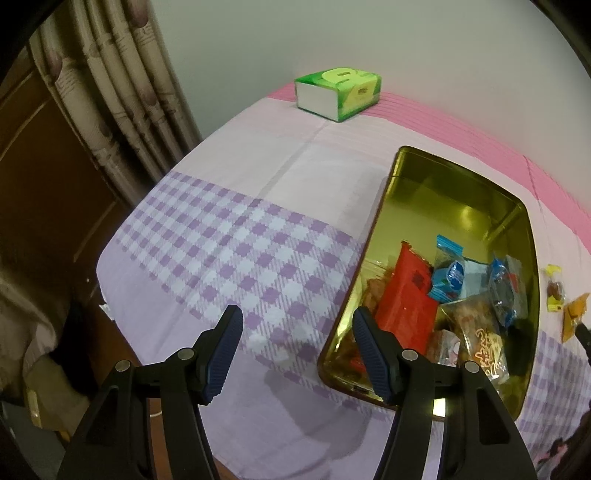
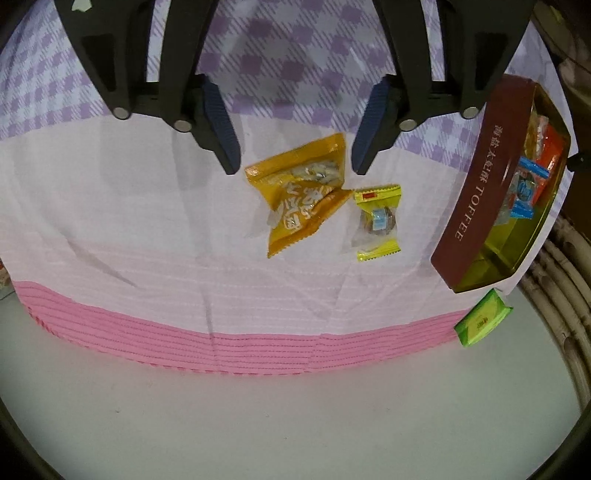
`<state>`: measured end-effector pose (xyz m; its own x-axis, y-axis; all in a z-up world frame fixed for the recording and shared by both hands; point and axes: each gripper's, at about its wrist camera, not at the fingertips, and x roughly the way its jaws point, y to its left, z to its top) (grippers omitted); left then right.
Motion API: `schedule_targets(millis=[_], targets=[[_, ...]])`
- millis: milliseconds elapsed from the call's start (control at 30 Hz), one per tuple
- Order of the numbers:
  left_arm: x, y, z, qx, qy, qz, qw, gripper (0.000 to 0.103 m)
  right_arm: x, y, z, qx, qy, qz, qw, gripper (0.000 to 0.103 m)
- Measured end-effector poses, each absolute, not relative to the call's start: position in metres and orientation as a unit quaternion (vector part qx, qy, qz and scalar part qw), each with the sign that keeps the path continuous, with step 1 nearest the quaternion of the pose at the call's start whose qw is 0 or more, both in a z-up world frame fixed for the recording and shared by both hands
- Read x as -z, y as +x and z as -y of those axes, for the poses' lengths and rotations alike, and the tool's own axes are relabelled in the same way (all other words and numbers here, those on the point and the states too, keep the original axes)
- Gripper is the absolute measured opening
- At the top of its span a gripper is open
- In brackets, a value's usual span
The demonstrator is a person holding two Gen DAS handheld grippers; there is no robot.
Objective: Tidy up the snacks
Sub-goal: 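Grasp the orange triangular pastry bag with the right gripper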
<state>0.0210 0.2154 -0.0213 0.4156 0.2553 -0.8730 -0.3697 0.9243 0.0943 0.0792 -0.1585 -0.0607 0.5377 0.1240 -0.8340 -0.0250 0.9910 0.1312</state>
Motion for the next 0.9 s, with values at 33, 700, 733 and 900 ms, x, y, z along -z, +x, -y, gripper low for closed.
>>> schedule_targets(millis=[33, 700, 733, 900], targets=[[0.021, 0.021, -0.213, -0.185, -0.054, -0.507, 0.840, 0.063, 0.063, 0.082, 0.155, -0.046, 0.046, -0.476, 0.877, 0.063], [0.015, 0.022, -0.184, -0.177, 0.005, -0.487, 0.855, 0.063, 0.086, 0.114, 0.156, -0.055, 0.012, -0.445, 0.894, 0.055], [0.014, 0.022, -0.181, -0.177, 0.008, -0.486, 0.856, 0.063, 0.086, 0.114, 0.157, -0.056, 0.011, -0.444, 0.894, 0.055], [0.007, 0.027, -0.163, -0.157, 0.013, -0.487, 0.859, 0.063, 0.086, 0.112, 0.165, -0.052, 0.014, -0.441, 0.896, 0.053]])
